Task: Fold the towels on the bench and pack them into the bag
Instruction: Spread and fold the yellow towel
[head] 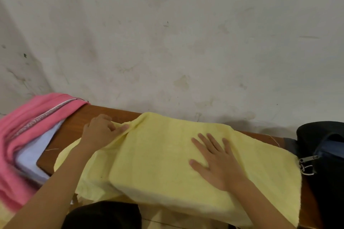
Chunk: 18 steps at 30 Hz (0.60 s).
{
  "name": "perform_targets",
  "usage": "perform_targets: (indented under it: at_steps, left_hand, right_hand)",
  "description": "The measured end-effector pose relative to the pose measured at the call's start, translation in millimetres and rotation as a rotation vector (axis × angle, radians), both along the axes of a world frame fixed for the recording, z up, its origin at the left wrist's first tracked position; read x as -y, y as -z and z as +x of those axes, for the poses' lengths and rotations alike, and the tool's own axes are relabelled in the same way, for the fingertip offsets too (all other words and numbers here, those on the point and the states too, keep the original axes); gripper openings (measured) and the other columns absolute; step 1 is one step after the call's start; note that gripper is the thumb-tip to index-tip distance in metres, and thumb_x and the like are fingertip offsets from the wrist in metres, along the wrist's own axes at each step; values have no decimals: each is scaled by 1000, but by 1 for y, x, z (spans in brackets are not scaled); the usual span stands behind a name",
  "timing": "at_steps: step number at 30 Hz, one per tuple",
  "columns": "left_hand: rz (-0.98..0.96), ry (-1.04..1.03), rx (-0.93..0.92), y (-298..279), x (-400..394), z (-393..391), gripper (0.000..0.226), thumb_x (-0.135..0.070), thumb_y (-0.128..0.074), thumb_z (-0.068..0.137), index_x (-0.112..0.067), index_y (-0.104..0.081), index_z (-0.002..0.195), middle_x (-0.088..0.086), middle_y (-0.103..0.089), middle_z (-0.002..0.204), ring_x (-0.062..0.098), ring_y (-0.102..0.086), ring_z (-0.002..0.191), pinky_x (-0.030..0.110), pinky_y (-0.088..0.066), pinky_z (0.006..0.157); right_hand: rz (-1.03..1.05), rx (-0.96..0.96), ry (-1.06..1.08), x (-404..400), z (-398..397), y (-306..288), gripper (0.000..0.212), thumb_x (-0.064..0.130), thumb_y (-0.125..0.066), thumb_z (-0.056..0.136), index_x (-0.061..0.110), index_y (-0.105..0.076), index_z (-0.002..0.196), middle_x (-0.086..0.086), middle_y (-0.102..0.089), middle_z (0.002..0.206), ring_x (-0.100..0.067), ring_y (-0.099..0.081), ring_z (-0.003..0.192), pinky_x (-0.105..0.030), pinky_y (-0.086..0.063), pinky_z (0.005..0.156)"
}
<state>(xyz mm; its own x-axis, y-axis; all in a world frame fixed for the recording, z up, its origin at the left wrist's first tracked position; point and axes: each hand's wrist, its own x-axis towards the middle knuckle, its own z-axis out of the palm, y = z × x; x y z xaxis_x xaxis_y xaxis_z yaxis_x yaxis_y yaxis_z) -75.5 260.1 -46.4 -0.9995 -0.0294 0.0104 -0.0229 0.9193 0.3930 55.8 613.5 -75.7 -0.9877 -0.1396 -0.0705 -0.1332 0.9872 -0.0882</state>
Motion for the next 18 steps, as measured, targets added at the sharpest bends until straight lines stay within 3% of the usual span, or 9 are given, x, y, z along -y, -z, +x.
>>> perform_targets:
  at_steps: [3, 6, 8, 11, 15, 18]
  left_hand:
    - [230, -28, -65, 4, -1, -3, 53, -45, -56, 96, -23, -64, 49, -4, -70, 74, 17, -62, 74, 37, -47, 80]
    - [230, -143, -117, 4, -3, -1, 15, -27, -71, 88, -17, -60, 87, 13, -56, 104, 33, -50, 104, 36, -37, 84]
    - [150, -212, -29, 2, -3, 0, 37, -37, -71, 86, -11, -50, 102, 15, -47, 108, 37, -43, 110, 42, -37, 84]
    - [57, -246, 12, -4, 1, -4, 46, -41, -72, 84, -6, -46, 97, 21, -57, 101, 38, -54, 93, 42, -42, 71]
    - [10, -270, 8, -9, 1, -5, 42, -46, -73, 80, -12, -53, 93, 15, -59, 96, 34, -55, 89, 40, -45, 73]
    - [210, -250, -18, -15, -1, -5, 28, -29, -77, 79, -15, -61, 97, 8, -60, 103, 29, -54, 94, 37, -44, 79]
  right_hand:
    - [2, 13, 3, 0, 0, -2, 89, 81, 9, 77, 42, 5, 156, 17, 13, 164, -9, 19, 150, -50, 12, 120]
    - [9, 10, 2, 0, 0, -2, 87, 80, 8, 78, 43, 6, 156, 17, 12, 164, -8, 19, 150, -50, 12, 120]
    - [6, 10, 1, -1, 0, -1, 88, 81, 9, 77, 43, 6, 156, 17, 13, 164, -8, 20, 150, -50, 12, 121]
    - [-21, -17, -4, -1, -1, 1, 91, 83, 12, 76, 43, 2, 157, 16, 9, 165, -8, 17, 151, -50, 11, 121]
    - [-28, -22, -4, -1, -1, 3, 91, 83, 12, 76, 43, 0, 157, 17, 8, 165, -8, 16, 151, -49, 12, 121]
    - [-40, -33, -2, -1, -1, 3, 93, 84, 13, 75, 43, -2, 157, 16, 5, 165, -8, 14, 151, -49, 11, 121]
